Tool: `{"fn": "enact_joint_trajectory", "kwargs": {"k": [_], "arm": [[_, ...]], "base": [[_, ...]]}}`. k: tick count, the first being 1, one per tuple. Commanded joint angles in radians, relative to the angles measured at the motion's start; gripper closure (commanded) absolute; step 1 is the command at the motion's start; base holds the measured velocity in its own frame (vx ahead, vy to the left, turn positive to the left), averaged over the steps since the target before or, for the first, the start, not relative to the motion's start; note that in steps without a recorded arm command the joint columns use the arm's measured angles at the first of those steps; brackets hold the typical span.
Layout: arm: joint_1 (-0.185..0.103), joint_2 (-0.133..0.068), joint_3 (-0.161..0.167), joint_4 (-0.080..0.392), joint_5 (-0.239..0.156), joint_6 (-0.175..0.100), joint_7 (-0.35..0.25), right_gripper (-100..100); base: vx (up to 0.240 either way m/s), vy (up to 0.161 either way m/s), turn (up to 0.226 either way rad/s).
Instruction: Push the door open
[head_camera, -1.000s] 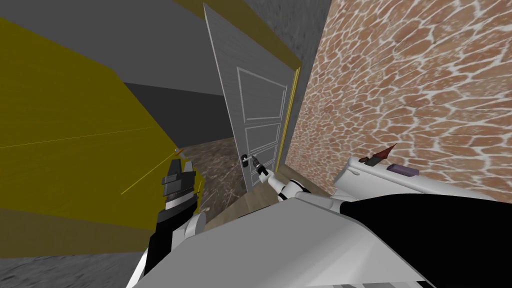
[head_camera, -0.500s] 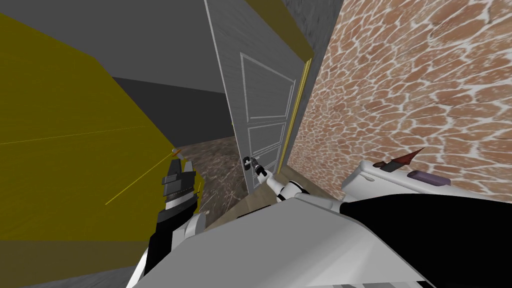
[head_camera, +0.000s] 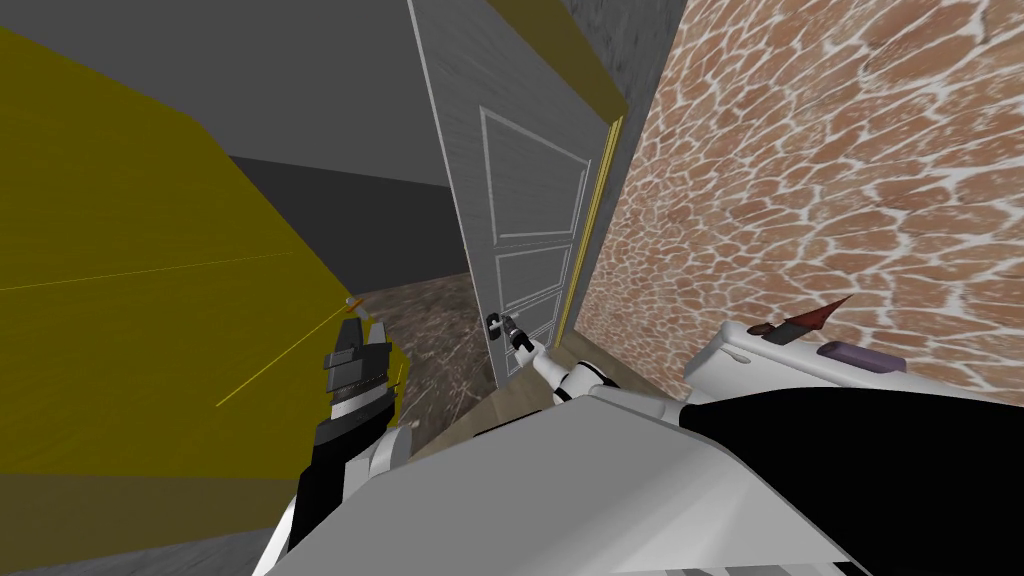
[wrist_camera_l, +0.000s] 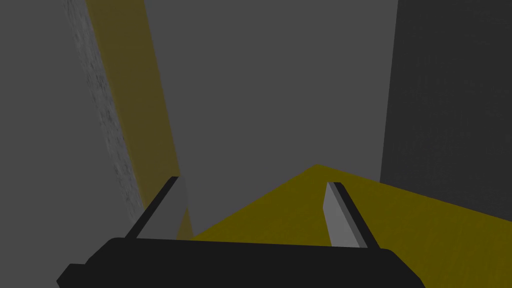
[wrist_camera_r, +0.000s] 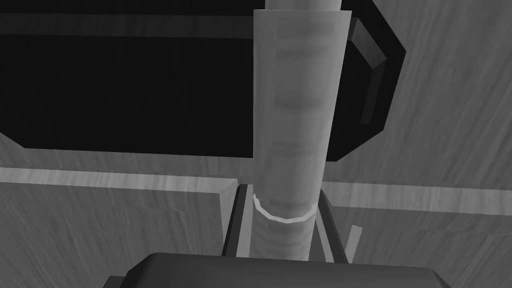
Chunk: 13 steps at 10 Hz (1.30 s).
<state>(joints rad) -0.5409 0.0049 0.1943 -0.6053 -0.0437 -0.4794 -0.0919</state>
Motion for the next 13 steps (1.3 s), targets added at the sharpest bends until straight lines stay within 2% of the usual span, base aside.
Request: {"fn": "enact_joint_trajectory", "kwargs": {"k": [1, 8, 9, 10, 12, 13], "arm": [[0.001, -0.013, -0.011, 0.001, -0.004, 0.000, 0.004, 100], [0.006, -0.056, -0.063, 0.004, -0.021, -0.001, 0.021, 100], [0.006, -0.056, -0.063, 0.004, -0.021, -0.001, 0.021, 100], [0.008, -0.068, -0.082, 0.005, -0.027, -0.001, 0.028, 100], [0.008, -0.068, -0.082, -0.019, -0.027, -0.001, 0.028, 100], [0.008, -0.068, -0.082, -0.002, -0.027, -0.001, 0.028, 100]], "base": [[0.095, 0.051, -0.020], [0.145, 0.125, -0.044], [0.110, 0.109, -0.049], [0.144, 0.113, -0.080], [0.088, 0.087, -0.026], [0.011, 0.007, 0.002]]}}
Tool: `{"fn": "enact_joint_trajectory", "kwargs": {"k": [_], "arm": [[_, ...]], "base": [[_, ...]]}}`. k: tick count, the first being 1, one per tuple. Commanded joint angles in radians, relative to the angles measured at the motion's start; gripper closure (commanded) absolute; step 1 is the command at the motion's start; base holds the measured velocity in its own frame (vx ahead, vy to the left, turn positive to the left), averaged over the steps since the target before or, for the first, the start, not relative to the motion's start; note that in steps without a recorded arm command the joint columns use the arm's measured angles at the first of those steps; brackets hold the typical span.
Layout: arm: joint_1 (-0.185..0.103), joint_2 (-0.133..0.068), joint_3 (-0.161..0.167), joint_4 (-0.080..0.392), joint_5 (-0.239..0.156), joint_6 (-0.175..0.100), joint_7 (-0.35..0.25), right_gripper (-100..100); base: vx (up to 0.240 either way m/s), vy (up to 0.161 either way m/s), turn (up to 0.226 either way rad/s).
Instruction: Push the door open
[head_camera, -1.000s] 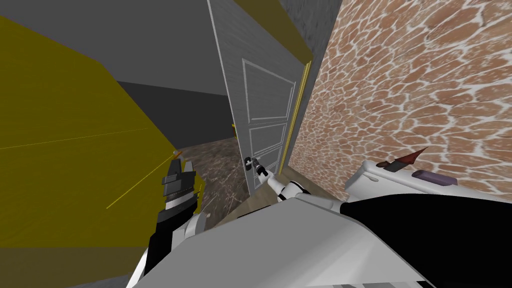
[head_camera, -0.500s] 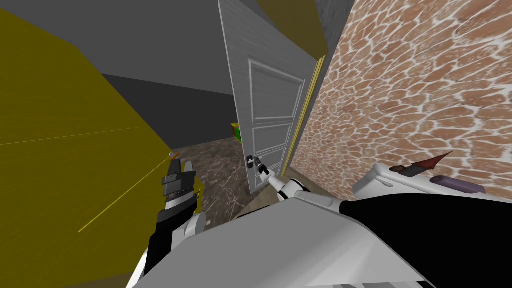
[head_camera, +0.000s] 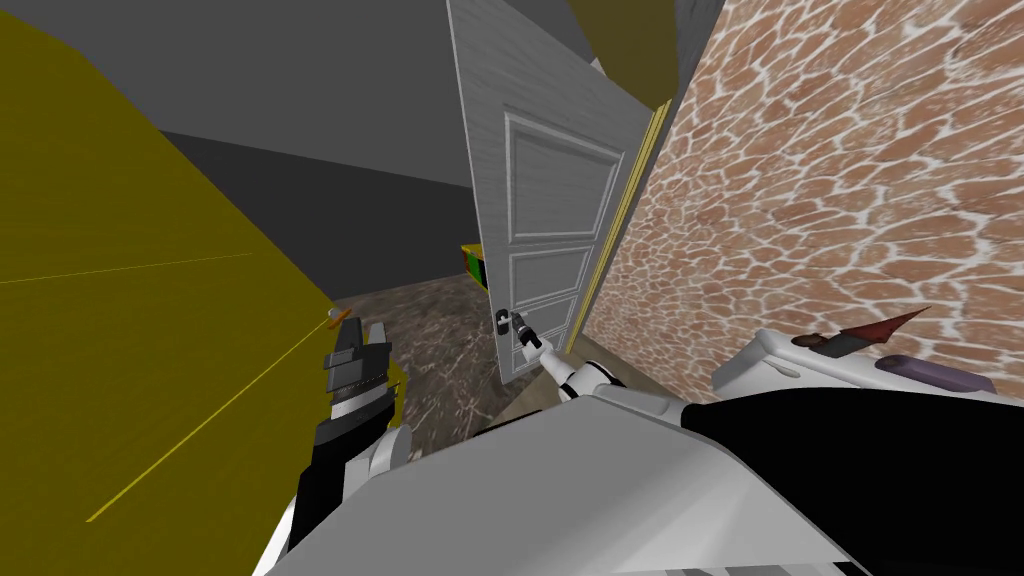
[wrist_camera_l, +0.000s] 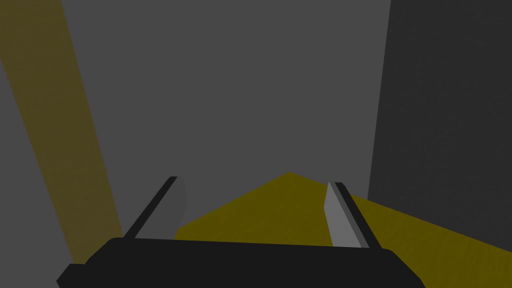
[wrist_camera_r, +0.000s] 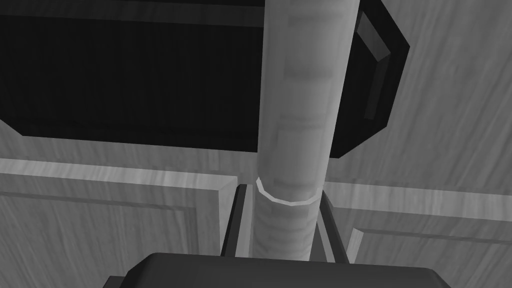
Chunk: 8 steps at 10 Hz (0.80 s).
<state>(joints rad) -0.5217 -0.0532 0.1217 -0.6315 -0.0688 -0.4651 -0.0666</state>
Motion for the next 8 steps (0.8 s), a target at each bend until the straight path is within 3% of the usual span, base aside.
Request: {"fn": "enact_joint_trajectory", "kwargs": {"k": [1, 3, 5, 6, 7, 8], "arm": [[-0.011, -0.010, -0.010, 0.032, -0.002, -0.016, 0.003, 100], [-0.008, -0.024, -0.037, 0.033, -0.011, -0.016, 0.012, 100], [-0.008, -0.024, -0.037, 0.056, -0.011, -0.016, 0.012, 100], [-0.008, -0.024, -0.037, 0.033, -0.011, -0.016, 0.012, 100], [-0.006, -0.033, -0.058, 0.035, -0.018, -0.016, 0.019, 100], [-0.006, -0.036, -0.065, 0.035, -0.021, -0.016, 0.021, 100]], "base": [[0.001, -0.011, 0.013], [0.104, 0.132, -0.106], [0.068, 0.078, -0.022], [0.016, -0.014, 0.020], [0.072, 0.073, -0.023], [0.111, 0.166, -0.109]]}}
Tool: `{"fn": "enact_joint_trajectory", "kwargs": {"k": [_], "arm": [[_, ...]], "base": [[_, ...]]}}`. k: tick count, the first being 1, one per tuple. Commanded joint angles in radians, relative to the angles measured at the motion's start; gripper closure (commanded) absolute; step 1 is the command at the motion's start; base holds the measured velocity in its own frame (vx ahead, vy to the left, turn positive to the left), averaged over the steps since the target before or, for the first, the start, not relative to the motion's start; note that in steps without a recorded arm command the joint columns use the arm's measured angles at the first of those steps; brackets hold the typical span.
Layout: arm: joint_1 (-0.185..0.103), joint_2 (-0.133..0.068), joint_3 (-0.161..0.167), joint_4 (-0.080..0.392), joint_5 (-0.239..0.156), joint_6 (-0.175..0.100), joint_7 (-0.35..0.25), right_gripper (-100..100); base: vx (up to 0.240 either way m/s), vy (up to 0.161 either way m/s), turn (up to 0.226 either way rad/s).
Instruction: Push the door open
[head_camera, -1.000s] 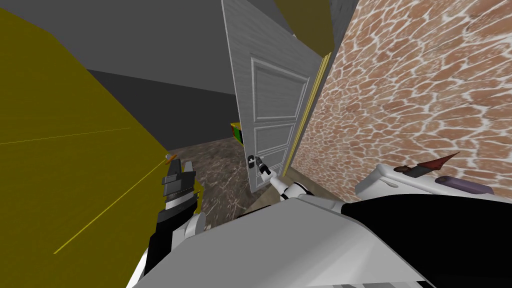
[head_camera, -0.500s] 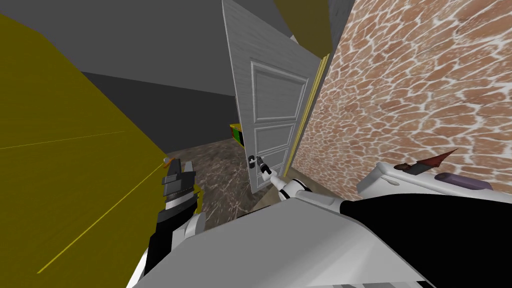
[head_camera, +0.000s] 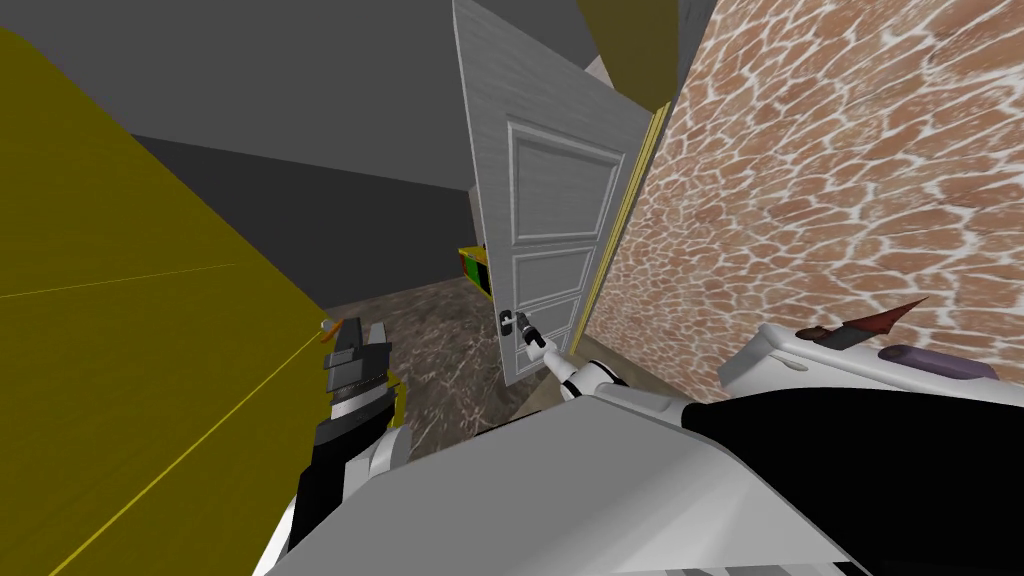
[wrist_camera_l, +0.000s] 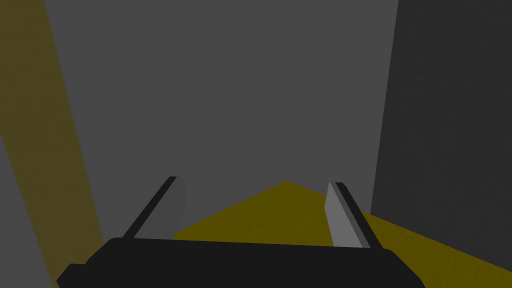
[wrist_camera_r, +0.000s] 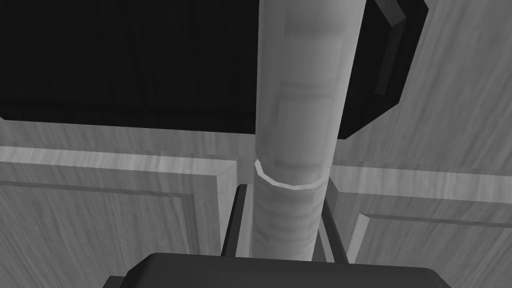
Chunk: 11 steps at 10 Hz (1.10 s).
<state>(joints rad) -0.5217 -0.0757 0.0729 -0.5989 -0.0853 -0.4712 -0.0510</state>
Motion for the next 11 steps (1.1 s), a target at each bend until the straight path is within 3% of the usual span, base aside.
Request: {"fn": "enact_joint_trajectory", "kwargs": {"k": [1, 11], "arm": [[-0.005, -0.016, -0.023, 0.003, -0.007, -0.010, 0.008, 100], [0.004, -0.042, -0.117, 0.009, -0.038, -0.012, 0.040, 100]], "base": [[0.123, 0.165, -0.116], [0.136, 0.146, -0.073]]}}
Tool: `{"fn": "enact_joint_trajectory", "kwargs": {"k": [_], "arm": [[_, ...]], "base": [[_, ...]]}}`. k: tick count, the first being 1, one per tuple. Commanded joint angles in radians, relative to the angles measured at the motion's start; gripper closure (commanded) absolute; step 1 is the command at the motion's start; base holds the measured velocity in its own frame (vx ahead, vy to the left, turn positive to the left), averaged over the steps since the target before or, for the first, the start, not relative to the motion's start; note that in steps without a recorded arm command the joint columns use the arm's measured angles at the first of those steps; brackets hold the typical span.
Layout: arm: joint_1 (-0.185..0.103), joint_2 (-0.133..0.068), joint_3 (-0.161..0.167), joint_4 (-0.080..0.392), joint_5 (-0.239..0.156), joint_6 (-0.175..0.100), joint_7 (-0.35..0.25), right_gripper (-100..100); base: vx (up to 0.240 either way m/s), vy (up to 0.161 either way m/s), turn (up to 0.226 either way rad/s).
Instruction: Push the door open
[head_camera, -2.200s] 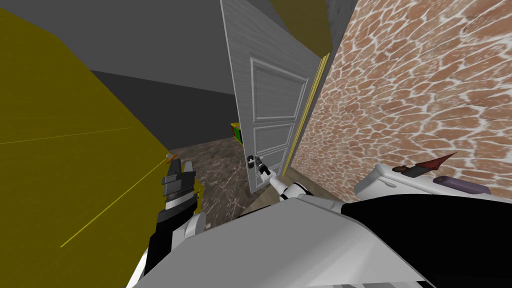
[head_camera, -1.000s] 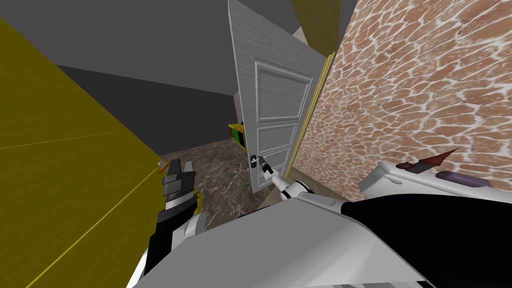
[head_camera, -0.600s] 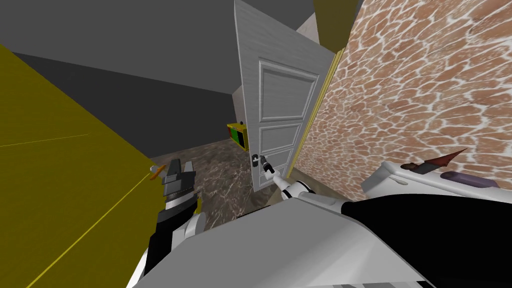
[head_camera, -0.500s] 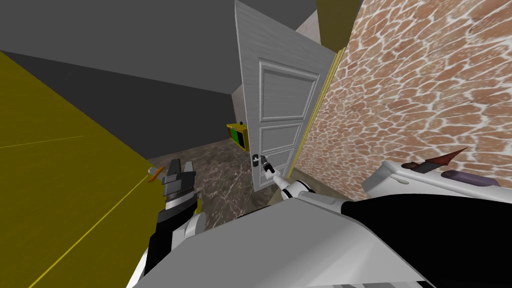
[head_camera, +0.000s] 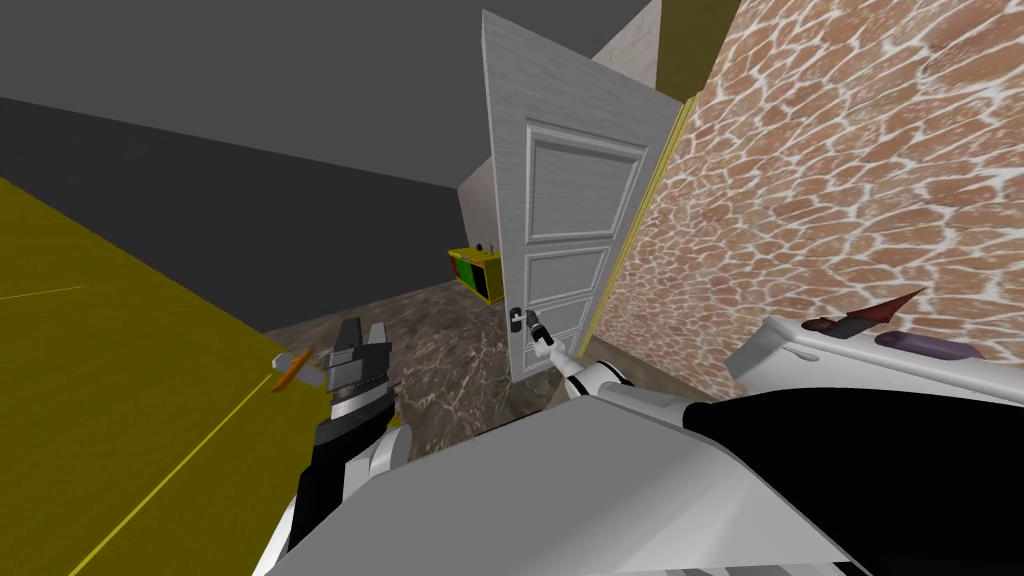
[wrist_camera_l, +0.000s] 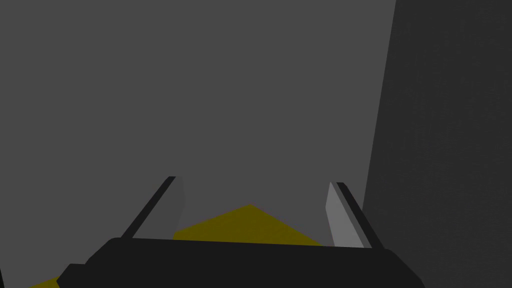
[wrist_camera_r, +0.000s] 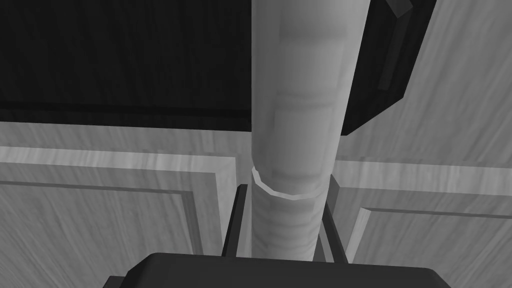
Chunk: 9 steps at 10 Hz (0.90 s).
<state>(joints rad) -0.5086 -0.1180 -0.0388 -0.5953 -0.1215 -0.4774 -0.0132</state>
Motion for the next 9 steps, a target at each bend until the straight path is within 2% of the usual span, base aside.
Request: {"fn": "enact_joint_trajectory", "kwargs": {"k": [1, 3, 4, 5, 9], "arm": [[-0.008, -0.001, -0.012, 0.006, -0.004, -0.006, 0.005, 100], [-0.007, -0.003, -0.024, 0.007, -0.008, -0.006, 0.009, 100], [-0.003, -0.009, -0.024, 0.004, -0.008, -0.002, 0.008, 100], [-0.002, -0.019, -0.038, 0.006, -0.013, -0.004, 0.012, 100], [0.002, -0.032, -0.064, 0.009, -0.022, -0.006, 0.021, 100]], "base": [[0.155, 0.123, -0.061], [0.135, 0.126, -0.055], [0.062, 0.049, -0.050], [0.115, 0.039, -0.048], [0.166, 0.073, -0.045]]}}
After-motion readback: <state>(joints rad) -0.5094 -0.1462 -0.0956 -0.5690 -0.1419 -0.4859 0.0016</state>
